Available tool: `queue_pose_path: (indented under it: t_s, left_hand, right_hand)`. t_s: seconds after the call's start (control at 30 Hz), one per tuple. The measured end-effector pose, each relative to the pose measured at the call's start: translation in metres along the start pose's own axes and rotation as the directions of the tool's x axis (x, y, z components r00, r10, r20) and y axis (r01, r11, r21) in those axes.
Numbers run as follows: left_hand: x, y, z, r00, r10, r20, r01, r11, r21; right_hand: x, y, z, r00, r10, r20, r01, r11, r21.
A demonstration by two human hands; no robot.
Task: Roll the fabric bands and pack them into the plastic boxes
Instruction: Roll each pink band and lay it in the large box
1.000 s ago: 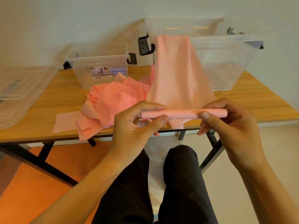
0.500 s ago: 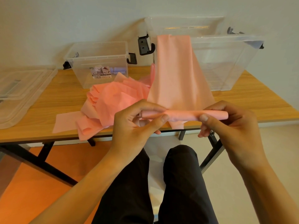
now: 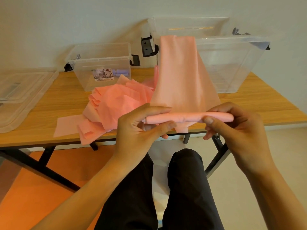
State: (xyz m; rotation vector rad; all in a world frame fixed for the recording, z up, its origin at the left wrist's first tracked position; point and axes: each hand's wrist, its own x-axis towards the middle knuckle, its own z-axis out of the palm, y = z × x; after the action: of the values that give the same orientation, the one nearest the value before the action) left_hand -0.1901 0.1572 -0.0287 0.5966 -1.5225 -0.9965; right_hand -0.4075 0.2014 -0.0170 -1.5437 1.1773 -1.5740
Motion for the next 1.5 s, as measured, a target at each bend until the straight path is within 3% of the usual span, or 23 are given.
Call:
queue_pose_path:
  t_s: [0.2, 0.37, 0.8, 0.97, 1.27, 1.5]
  left_hand:
    - [0.0, 0.0, 0.0, 0.998, 0.055, -0.021, -0.054, 0.997, 0.051]
    - [-0.003, 0.001, 0.0, 0.999, -0.003, -0.042, 0.004, 1.0, 0.008]
    - [0.001, 0.004, 0.002, 0.996, -0.082, -0.024, 0.08, 0.994, -0.075]
    - [0.001, 0.007, 0.004, 0.994, -0.099, -0.037, 0.096, 0.992, -0.085]
    - [-0.002, 0.003, -0.001, 0.996, -0.066, -0.06, 0.065, 0.998, -0.018]
    - [-0.005, -0.001, -0.005, 1.0, 0.003, 0.022, -0.005, 0.997, 0.082]
  right_hand:
    - [0.002, -0.002, 0.001, 1.0, 0.014, 0.024, -0.014, 1.0, -0.02]
    - [0.003, 0.0, 0.003, 0.999, 0.018, 0.046, -0.02, 0.999, 0.032]
    - [-0.001, -0.007, 0.004, 0.998, -0.021, -0.053, 0.023, 0.999, 0.034]
    - [0.0, -0.005, 0.005, 1.0, -0.03, -0.008, 0.03, 0.999, 0.024]
    - [-0.002, -0.003, 0.008, 0.999, -0.027, -0.018, 0.028, 0.999, 0.041]
    - [-0.008, -0.001, 0.006, 0.999, -0.027, -0.032, 0.028, 0.999, 0.039]
